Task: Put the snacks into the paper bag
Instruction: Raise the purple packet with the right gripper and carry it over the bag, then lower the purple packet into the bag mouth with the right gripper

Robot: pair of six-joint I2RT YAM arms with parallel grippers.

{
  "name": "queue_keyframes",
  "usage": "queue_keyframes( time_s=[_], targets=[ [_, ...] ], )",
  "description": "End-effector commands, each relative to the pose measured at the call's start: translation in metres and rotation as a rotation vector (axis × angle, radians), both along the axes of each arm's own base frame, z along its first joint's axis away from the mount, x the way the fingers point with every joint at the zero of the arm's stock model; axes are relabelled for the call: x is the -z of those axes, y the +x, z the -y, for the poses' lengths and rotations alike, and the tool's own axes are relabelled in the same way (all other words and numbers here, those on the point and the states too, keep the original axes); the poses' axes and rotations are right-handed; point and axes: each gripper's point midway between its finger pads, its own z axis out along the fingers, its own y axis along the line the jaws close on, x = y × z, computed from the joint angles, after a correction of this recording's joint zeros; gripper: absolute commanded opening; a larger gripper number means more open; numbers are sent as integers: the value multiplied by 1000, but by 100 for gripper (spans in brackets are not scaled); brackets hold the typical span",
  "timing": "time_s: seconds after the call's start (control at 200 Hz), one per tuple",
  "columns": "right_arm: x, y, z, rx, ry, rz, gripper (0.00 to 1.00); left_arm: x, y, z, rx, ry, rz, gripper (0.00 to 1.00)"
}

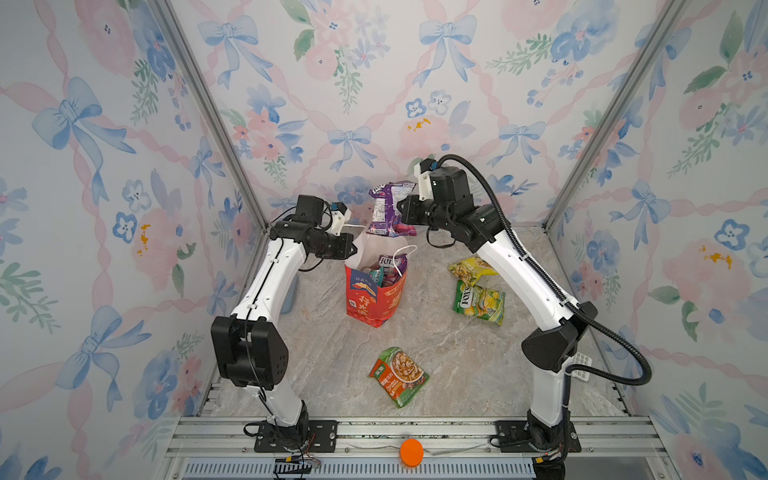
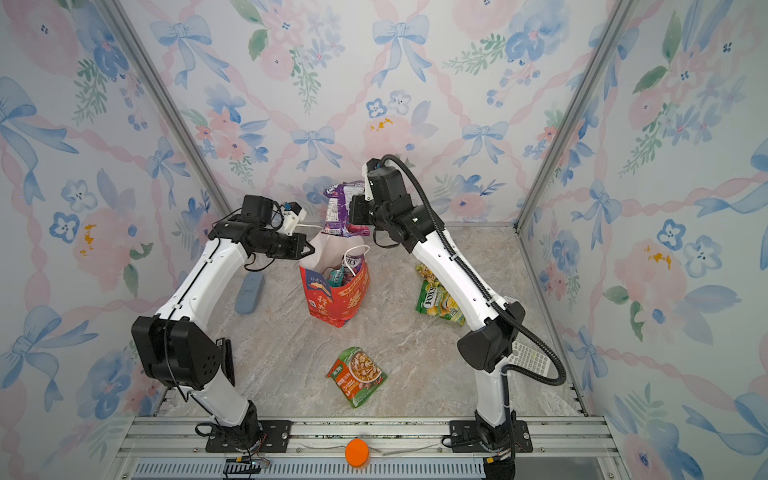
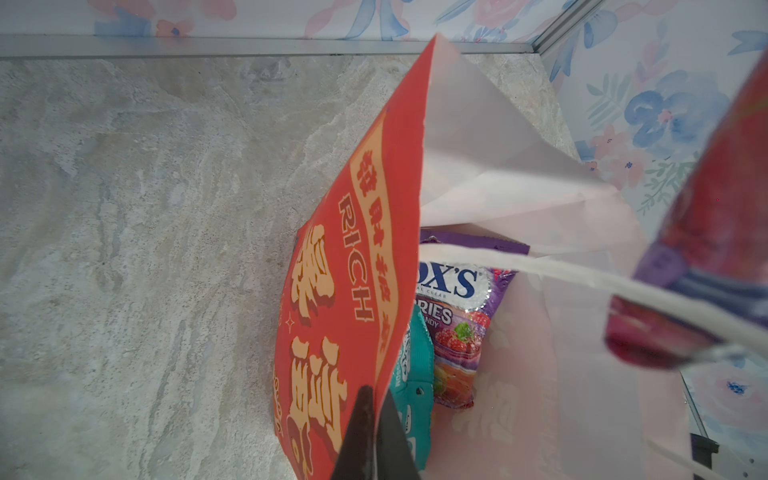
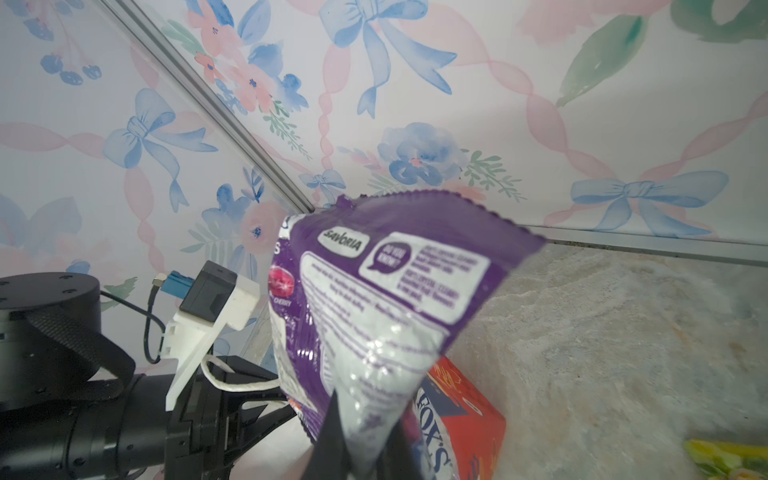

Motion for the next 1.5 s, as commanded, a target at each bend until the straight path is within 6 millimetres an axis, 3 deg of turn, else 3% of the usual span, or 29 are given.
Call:
queue_keyframes(
  time_s=[0.0, 0.21, 0.605, 0.98, 1.495],
  targets=[
    [-14, -9, -13, -30, 7, 37, 0, 8, -10, 0, 6, 8, -40, 0],
    [-4, -20, -23, -36, -14, 29, 0, 9, -10, 0, 7, 7, -42, 0],
    [5, -32, 2, 37, 9, 27, 0, 9, -10, 0, 6, 4, -43, 0],
    [26, -46, 4, 45, 29, -21, 0, 8, -10, -1, 5, 6, -42, 0],
    [40, -45, -28, 0, 38, -52, 0, 8, -11, -1, 5, 6, -40, 0]
  ],
)
